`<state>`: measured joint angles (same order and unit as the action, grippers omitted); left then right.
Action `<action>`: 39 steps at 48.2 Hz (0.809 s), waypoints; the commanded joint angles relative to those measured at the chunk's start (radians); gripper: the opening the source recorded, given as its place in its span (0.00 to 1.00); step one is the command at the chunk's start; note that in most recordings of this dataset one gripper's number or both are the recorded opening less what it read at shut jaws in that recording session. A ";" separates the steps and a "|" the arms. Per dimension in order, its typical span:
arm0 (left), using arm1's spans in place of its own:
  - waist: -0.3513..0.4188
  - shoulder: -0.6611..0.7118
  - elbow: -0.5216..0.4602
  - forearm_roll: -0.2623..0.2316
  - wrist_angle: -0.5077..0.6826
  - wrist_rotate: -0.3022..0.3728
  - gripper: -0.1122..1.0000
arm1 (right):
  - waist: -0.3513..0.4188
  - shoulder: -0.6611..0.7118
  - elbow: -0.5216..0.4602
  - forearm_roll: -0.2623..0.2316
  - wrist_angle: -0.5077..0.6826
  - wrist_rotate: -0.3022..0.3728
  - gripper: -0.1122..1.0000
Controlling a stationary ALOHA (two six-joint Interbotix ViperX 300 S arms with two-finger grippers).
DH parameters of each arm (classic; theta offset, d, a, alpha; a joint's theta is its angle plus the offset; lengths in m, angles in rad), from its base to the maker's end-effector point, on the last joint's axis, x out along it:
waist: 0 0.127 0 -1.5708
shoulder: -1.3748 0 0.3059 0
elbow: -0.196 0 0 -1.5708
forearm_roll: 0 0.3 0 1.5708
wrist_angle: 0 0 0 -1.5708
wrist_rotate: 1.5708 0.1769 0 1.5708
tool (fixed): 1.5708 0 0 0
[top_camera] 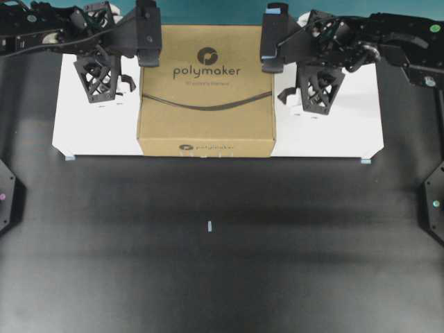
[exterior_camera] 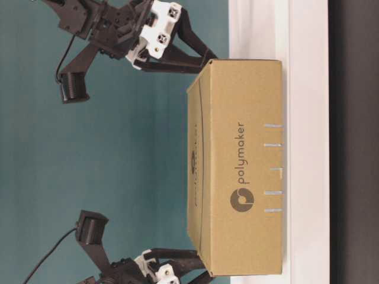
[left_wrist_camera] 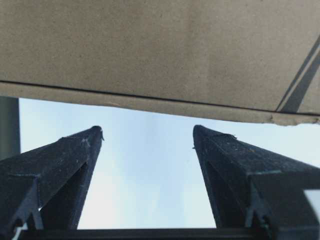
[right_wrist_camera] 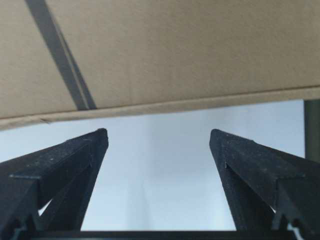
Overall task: Place the cardboard box on the stand after clamping it between your arms.
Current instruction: 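Open both grippers and pull them outward away from the box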
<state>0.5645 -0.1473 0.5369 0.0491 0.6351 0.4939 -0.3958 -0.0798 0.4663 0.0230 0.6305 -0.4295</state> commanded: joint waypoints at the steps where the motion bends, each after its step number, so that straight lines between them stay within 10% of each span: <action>1: -0.002 -0.041 -0.006 -0.002 0.006 0.002 0.75 | -0.006 -0.028 -0.003 0.006 -0.002 0.009 0.81; 22: -0.170 -0.325 0.153 -0.002 -0.129 -0.043 0.75 | 0.043 -0.267 0.137 0.014 -0.173 0.230 0.81; 39: -0.339 -0.488 0.227 -0.002 -0.425 -0.348 0.75 | 0.201 -0.449 0.287 0.014 -0.417 0.393 0.81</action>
<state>0.2608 -0.6121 0.7655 0.0476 0.2485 0.1795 -0.2592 -0.4893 0.7378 0.0353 0.2531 -0.0706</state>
